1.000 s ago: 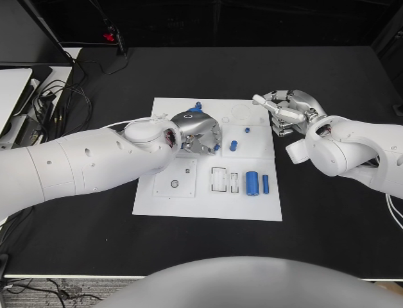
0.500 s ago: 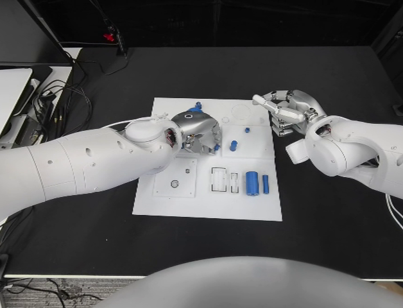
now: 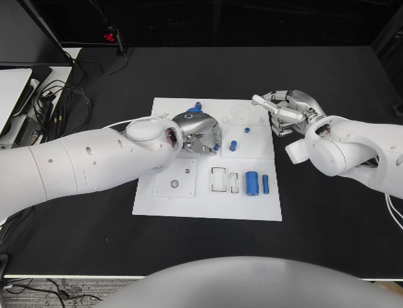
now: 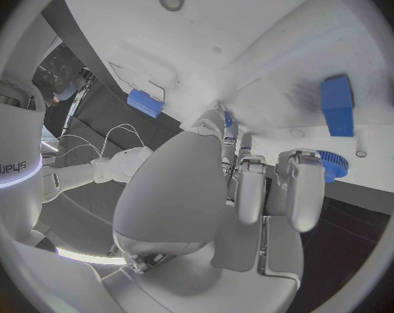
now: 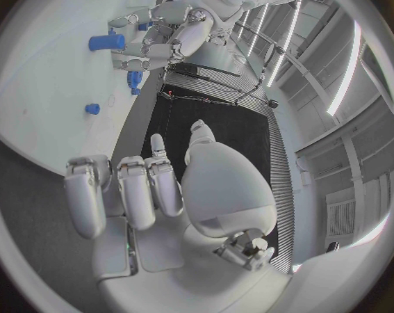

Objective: Assemble the parts on the task board

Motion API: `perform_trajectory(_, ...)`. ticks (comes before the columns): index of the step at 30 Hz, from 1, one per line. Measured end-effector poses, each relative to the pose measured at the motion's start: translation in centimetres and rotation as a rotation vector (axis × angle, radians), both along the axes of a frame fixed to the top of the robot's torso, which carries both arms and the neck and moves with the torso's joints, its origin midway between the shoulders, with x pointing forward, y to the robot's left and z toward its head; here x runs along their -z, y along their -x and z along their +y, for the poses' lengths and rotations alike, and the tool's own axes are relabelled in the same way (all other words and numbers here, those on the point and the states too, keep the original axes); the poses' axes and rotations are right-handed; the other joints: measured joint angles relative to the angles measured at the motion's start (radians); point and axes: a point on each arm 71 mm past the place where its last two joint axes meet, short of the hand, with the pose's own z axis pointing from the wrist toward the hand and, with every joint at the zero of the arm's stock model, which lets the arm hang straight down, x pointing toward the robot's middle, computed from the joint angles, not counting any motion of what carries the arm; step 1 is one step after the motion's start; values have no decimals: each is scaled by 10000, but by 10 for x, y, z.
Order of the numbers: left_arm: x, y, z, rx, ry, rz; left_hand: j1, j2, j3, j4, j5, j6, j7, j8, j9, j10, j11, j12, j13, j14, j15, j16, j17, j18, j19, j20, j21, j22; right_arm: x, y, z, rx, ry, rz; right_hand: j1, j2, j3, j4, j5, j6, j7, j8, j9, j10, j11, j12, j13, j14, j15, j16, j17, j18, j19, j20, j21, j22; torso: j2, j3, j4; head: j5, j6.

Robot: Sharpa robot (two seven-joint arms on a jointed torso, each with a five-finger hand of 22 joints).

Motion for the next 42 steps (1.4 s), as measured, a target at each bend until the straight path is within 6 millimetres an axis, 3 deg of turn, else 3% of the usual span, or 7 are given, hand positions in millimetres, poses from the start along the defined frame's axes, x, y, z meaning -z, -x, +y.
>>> perform_trajectory(10,0,-1,1,-142,136,268,62,162,137,2,-1,238,-94,60,51,113,-32,114,-12,0,-1,0,0,0,0,0,0,0,0,0,0,1,5,19,0,0,0,0,0,0,0,0,1,0,0,0,0,0,0,0,0,-1,0,0,0,0,1,0,3,-13,0)
perform_trajectory(17,0,-1,1,-189,192,321,-38,435,198,24,-1,289,-76,62,58,152,7,197,-11,0,0,0,0,1,0,-1,0,0,0,0,0,2,8,27,0,0,0,0,-1,0,0,0,1,0,0,0,0,0,0,0,0,-1,0,0,0,0,3,-4,11,-9,0)
perform_trajectory(28,0,-2,2,-237,256,308,-139,719,289,-14,85,628,-200,62,103,261,-101,270,-20,0,-1,0,0,1,0,-1,0,0,0,0,-1,9,13,36,0,0,0,0,-2,0,0,0,2,0,0,0,0,0,0,0,0,-1,0,0,0,0,6,-5,12,6,0)
perform_trajectory(36,0,-2,3,-258,278,295,-140,718,289,-14,120,654,-226,51,101,331,-100,270,-37,0,-1,0,0,0,0,-1,0,0,0,0,-1,11,15,41,0,0,0,0,-2,0,0,0,3,0,0,0,0,0,0,0,0,-1,0,0,0,0,6,-4,5,5,0)
perform_trajectory(39,0,-2,3,-264,280,298,-144,714,289,-14,120,507,-106,-109,52,332,-99,270,-40,0,-1,0,-1,0,0,-1,0,0,0,0,-1,12,16,42,0,0,0,0,-3,0,0,0,3,0,0,0,0,0,0,0,0,-1,0,0,0,0,4,-4,3,3,0)
perform_trajectory(42,0,-2,3,-268,278,304,-320,520,92,8,119,299,-44,-279,-15,250,-18,269,-54,0,-1,0,0,0,0,-1,-59,0,0,0,-1,12,16,42,0,0,0,0,-3,0,0,0,3,0,0,0,0,0,0,0,0,0,0,0,0,0,2,-4,2,2,0)
